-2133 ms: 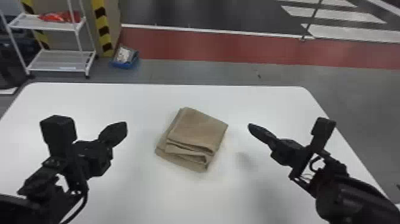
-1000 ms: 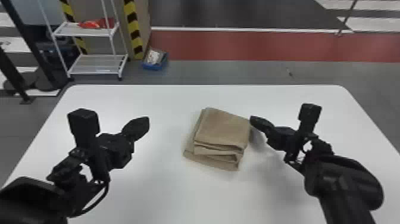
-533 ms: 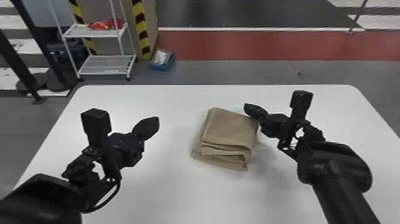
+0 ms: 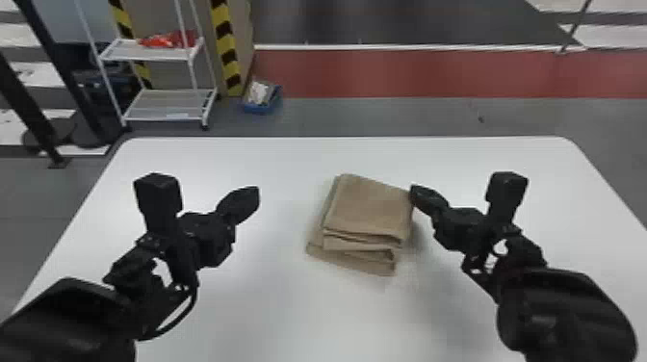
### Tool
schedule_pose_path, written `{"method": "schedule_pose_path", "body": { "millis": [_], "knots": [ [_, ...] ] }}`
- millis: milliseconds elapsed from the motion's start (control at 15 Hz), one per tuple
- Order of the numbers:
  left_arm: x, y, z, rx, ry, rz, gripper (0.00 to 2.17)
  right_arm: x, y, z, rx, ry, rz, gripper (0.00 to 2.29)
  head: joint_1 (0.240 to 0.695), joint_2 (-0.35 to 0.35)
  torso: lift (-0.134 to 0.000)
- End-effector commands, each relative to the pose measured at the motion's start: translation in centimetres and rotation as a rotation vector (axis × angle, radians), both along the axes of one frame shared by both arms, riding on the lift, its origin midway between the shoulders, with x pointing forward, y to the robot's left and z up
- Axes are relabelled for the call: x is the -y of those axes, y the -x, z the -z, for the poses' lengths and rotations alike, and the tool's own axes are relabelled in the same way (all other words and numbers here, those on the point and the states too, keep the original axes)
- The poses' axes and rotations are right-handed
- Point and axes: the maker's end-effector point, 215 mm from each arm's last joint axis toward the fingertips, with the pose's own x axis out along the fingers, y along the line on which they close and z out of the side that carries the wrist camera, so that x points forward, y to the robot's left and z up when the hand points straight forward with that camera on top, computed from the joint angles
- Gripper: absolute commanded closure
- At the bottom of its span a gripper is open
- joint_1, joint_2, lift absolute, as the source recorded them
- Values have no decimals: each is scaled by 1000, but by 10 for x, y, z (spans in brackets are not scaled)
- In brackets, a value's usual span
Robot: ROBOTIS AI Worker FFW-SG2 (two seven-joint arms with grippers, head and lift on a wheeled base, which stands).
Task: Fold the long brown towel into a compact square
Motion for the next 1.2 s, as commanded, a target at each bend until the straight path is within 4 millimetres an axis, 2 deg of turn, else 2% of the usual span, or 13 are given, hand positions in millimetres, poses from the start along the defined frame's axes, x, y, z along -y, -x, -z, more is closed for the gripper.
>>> {"method": "schedule_pose_path", "body": {
  "millis": [0,267,400,533,600,733,867,1133],
  "knots": [
    [4,-2,3,-3,2,5,1737,9,18,13,-12,-11,24,2037,695,1,-124],
    [1,-5,4,-2,-2,0,1737,36,29,9,18,16,79,2037,695,-24,-124],
    [0,-6,5,-2,-3,0,1737,39,27,12,13,17,79,2037,695,-34,-124],
    [2,-9,5,-1,-3,3,1737,37,16,17,-5,20,76,2037,695,-42,-124],
    [2,-10,5,0,-4,2,1737,30,8,23,-19,17,61,2037,695,-42,-124],
    [1,-10,5,-2,-4,1,1737,1,4,29,-27,21,10,2037,695,-36,-124],
    [1,-12,5,-1,-3,0,1737,-26,-1,23,6,16,-21,2037,695,-17,-124],
    [8,-11,5,2,2,12,1737,-53,-25,9,22,23,-72,2037,695,27,-124]
  ]
}}
